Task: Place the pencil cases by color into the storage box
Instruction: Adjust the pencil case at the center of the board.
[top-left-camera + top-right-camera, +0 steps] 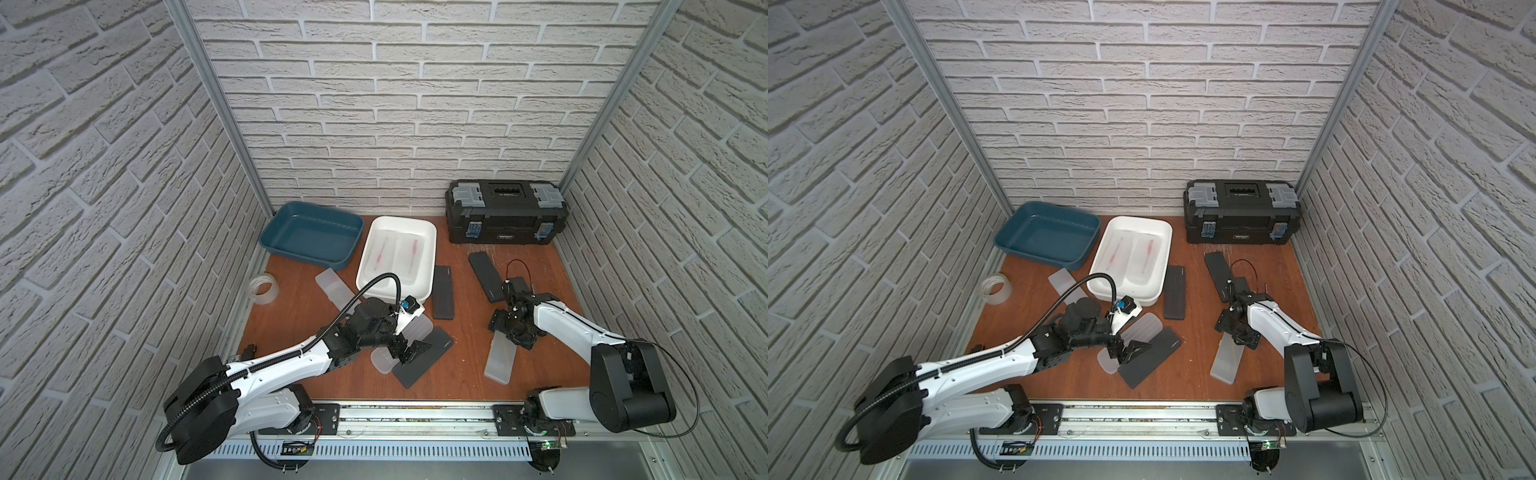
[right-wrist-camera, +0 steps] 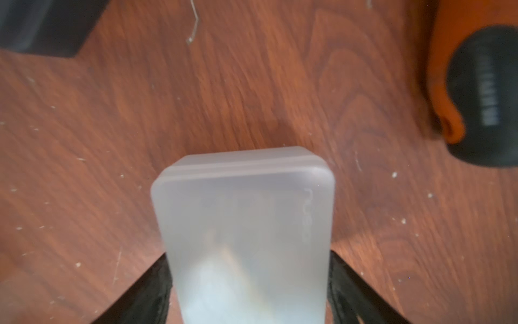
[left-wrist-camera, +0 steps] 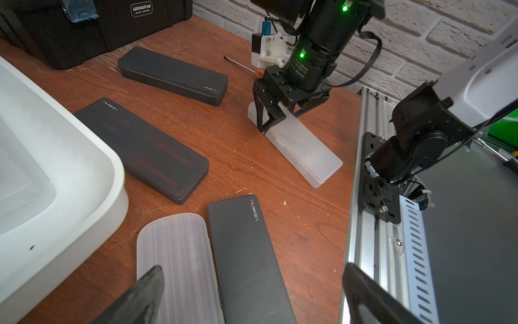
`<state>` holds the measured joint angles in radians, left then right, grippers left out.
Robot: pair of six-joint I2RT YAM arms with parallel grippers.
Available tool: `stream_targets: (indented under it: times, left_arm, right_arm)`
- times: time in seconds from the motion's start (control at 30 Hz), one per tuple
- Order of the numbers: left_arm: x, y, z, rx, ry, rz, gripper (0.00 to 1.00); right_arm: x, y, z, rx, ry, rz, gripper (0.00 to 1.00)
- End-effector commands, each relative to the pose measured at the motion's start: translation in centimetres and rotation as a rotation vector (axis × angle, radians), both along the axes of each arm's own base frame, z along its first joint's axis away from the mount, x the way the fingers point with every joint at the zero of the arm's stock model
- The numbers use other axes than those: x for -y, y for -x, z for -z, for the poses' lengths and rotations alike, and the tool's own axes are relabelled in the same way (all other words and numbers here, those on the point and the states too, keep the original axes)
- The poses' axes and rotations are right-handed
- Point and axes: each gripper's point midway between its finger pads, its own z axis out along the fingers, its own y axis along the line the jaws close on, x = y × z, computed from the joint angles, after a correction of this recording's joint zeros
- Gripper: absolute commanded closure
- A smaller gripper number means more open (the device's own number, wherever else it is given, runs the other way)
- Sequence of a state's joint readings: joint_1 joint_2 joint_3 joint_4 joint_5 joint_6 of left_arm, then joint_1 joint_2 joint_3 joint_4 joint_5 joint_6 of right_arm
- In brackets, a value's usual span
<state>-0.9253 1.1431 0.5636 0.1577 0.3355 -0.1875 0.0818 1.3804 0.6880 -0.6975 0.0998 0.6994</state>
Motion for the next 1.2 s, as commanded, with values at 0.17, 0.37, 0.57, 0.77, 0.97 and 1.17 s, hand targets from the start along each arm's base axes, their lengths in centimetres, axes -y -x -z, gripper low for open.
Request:
stream_targets:
  times: [0.17, 0.37, 0.57, 0.77, 0.97, 1.17]
  left_arm:
    - [0.9, -0.8, -1.4, 0.021, 0.043, -0.001, 0.02]
    - [0.9, -1.2, -1.2, 0.008, 0.035, -0.011, 0.02]
    - [0.9, -1.8, -0.9, -0.011, 0.032, -0.024, 0.02]
    - [0.7, -2.2, -0.9, -0.022, 0.032, -0.038, 0.02]
    - [0.5, -2.6, -0.9, -0.027, 0.030, -0.052, 0.02]
    - [0.2, -2.8, -0.9, -0.027, 0.024, -0.066, 0.02]
  right_arm:
    - [-0.2, -1.1, -1.5, 0.023, 0.046, -0.078, 0.38]
    - [-2.4, -3.0, -3.3, 0.040, 0.125, -0.203, 0.43]
    - [-5.7, -6.3, -4.9, 0.078, 0.170, -0.373, 0.41]
    - [-8.6, -9.9, -3.8, 0.041, 0.113, -0.528, 0.41]
    - [-9.9, -13.1, -2.6, -0.001, 0.110, -0.623, 0.37]
    - [-9.3, -14.8, -1.0, -0.044, 0.087, -0.635, 0.33]
